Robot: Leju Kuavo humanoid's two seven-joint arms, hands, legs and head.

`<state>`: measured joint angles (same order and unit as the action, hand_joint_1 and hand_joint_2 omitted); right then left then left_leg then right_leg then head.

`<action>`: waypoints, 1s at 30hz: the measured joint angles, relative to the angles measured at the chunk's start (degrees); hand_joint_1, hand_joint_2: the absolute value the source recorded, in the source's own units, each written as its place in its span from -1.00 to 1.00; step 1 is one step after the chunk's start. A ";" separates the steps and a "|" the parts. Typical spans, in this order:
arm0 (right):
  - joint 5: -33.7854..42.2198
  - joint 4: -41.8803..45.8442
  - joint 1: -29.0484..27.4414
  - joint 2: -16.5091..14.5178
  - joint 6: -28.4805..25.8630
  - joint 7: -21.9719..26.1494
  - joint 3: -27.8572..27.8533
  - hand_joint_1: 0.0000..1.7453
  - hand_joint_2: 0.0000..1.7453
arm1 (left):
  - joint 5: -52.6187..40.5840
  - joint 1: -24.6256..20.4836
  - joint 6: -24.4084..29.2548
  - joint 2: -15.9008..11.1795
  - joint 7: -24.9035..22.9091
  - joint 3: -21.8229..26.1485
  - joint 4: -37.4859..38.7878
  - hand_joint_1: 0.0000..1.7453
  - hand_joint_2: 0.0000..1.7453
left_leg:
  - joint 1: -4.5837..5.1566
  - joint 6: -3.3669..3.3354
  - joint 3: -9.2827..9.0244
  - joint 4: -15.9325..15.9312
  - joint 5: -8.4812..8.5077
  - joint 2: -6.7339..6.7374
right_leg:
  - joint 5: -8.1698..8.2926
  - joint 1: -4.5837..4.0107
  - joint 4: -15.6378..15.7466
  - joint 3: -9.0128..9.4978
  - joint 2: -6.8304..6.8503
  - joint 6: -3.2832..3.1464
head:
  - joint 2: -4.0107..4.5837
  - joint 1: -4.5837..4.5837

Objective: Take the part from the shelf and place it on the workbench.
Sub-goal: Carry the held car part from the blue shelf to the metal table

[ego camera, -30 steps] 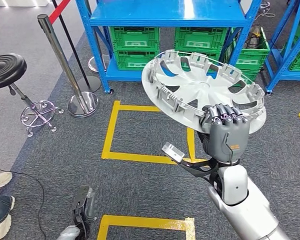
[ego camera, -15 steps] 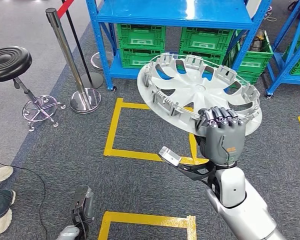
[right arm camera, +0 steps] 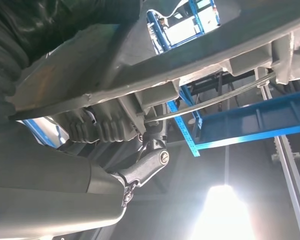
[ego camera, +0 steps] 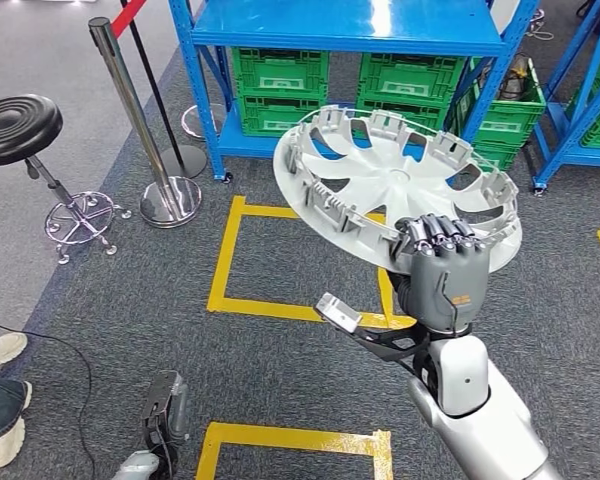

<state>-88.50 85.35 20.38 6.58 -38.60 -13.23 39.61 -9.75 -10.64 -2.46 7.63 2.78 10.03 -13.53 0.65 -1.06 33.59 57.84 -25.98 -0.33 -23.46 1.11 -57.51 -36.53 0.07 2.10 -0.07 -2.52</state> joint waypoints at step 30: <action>0.89 -0.70 -3.54 -6.38 0.00 10.35 -8.09 1.00 1.00 | 0.85 0.03 -0.05 -0.37 0.09 0.00 0.00 -1.00 -1.00 | 0.19 -0.20 0.29 0.39 -0.04 -0.02 | 0.23 0.16 0.08 -0.09 0.01 0.35 | 0.00 -0.03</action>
<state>-87.61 84.65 16.84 0.20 -38.60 -2.88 31.52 -8.90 -10.62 -2.51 7.26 2.87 10.03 -13.53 0.84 -1.26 33.88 58.23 -26.02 -0.35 -23.23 1.27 -57.43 -36.62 0.08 2.45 -0.07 -2.55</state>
